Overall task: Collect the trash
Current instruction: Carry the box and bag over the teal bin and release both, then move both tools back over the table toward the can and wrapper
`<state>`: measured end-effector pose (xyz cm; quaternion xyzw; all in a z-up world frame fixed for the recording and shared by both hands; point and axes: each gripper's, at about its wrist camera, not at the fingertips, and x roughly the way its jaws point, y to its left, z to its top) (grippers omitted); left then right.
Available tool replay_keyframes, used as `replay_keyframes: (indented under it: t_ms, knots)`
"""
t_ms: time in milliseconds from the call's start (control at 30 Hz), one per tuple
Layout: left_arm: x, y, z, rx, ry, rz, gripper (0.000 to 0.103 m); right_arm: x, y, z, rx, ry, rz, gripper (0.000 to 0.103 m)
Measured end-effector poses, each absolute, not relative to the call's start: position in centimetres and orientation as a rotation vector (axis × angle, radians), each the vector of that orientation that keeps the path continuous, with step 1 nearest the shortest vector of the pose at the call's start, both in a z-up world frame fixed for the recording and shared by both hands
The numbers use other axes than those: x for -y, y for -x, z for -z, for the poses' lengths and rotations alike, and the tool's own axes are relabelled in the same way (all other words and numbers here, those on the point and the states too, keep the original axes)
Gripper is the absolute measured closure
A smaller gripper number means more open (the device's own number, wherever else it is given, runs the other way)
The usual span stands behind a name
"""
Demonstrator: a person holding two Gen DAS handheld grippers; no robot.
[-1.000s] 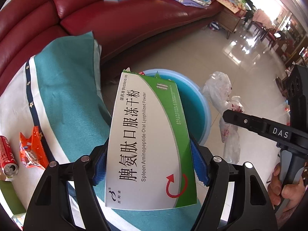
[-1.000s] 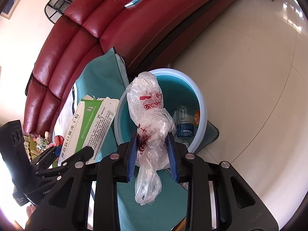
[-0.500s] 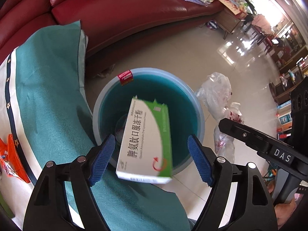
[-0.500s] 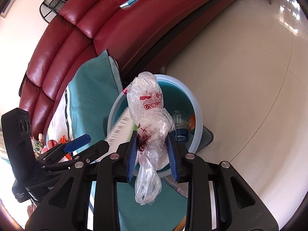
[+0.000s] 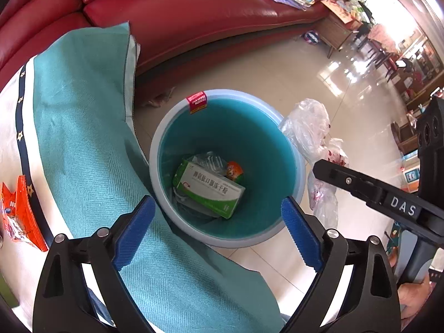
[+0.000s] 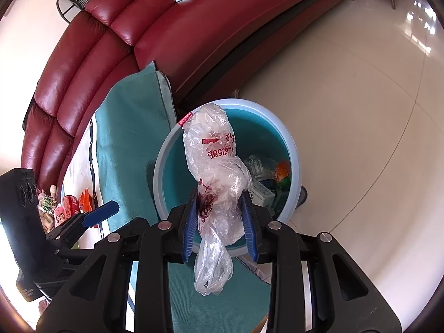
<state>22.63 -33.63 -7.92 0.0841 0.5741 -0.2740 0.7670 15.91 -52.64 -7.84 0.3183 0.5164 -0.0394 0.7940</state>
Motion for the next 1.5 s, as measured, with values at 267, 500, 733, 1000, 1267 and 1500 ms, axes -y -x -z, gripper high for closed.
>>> replay_keyframes:
  t_ms: [267,500,733,1000,1267,1500]
  knots:
    - [31.6,-22.0,7.5,-1.244,-0.135,0.584,0.006,51.7,-17.3,7.7,-1.121,-0.643,0.112,0.038]
    - [29.4,-21.9,7.0,-1.24,-0.092,0.559,0.006,50.7,-17.5,7.2,-1.145,-0.628,0.13,0.026]
    - [26.6,-21.5,6.1,-1.234,-0.044,0.534,0.006,49.3,-16.8,5.4,-1.155,-0.589,0.164,0.02]
    - [22.8,-20.4,4.2,-1.193,0.005,0.512,0.005,46.0,-16.1,2.7,-1.144,-0.53,0.158,0.018]
    - [17.9,-19.1,2.4,-1.152,0.064,0.482,0.005,40.5,-16.2,0.3,-1.139,-0.448,0.113,0.018]
    - [13.3,-17.8,1.1,-1.111,0.119,0.451,0.005,35.7,-16.3,-1.6,-1.137,-0.376,0.08,0.018]
